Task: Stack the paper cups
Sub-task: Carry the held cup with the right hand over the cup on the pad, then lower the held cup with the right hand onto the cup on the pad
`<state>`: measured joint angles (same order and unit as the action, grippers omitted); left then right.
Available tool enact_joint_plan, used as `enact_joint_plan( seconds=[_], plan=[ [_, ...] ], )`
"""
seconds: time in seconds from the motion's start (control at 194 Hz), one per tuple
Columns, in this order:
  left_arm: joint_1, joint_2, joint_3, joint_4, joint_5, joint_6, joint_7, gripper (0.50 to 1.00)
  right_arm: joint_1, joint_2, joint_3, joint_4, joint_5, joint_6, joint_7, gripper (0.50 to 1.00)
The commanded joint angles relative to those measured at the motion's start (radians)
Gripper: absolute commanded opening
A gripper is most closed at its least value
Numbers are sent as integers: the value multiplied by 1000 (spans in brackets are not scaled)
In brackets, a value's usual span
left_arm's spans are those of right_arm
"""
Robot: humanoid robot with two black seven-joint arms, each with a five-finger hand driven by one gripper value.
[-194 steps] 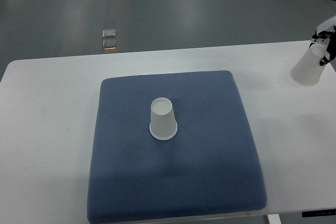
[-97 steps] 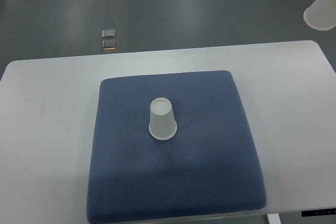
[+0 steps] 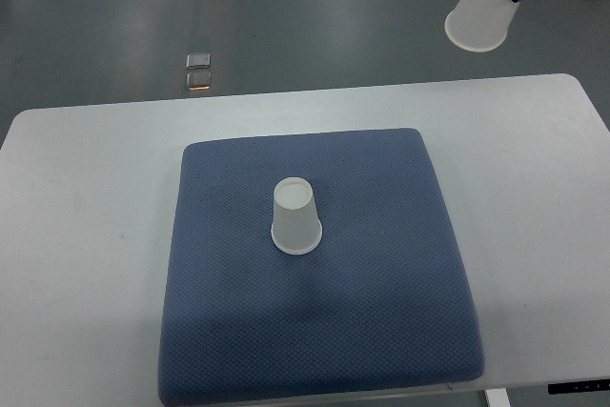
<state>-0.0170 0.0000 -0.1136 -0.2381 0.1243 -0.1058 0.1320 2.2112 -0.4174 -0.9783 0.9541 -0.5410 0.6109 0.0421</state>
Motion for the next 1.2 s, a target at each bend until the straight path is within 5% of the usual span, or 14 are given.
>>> enact_joint_plan(
  seconds=[0.0, 1.192],
  plan=[
    [0, 0, 0, 0, 0, 0, 0, 1000, 7, 55, 12, 2, 29, 0, -1, 672],
    [0, 0, 0, 0, 0, 0, 0, 1000, 41, 368, 196, 144, 234, 0, 5, 690]
  ],
)
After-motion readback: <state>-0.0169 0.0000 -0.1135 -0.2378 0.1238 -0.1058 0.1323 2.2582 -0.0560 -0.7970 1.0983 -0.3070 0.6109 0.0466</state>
